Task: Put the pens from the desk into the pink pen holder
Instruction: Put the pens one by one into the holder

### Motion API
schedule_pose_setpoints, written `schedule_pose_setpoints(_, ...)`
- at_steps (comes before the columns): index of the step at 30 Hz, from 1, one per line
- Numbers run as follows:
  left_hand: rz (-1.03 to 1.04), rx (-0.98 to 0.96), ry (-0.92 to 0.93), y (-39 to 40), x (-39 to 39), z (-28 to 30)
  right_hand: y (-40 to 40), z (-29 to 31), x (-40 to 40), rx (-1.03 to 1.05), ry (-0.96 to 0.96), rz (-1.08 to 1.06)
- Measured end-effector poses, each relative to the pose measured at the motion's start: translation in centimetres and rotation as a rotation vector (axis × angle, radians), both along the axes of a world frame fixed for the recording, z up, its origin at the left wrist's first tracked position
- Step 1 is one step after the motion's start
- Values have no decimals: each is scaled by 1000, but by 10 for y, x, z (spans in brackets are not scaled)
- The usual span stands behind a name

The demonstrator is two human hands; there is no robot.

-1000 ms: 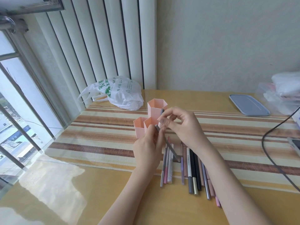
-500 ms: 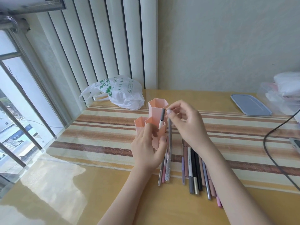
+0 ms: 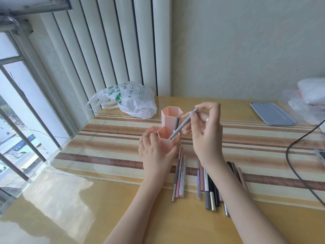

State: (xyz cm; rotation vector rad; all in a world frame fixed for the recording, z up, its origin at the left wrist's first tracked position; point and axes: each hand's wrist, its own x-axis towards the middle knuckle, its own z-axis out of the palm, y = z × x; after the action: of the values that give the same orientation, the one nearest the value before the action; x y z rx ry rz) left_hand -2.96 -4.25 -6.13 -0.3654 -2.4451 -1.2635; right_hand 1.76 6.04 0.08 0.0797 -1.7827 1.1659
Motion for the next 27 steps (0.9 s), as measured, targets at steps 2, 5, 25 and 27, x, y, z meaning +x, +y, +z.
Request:
schedule_pose_setpoints(2, -11, 4, 25, 0, 0, 0, 1, -7, -4, 30, -32, -21)
schedule_pose_setpoints(5, -6, -7, 71, 0, 1, -1, 3, -13, -7, 124, -139, -35)
schedule_pose_setpoints(25, 21, 60, 46, 0, -4, -5, 19, -44, -7, 312, -1045, -191)
schedule_pose_setpoints(27, 9, 62, 33, -1, -5, -5, 17, -46, -8, 350, -1074, -230)
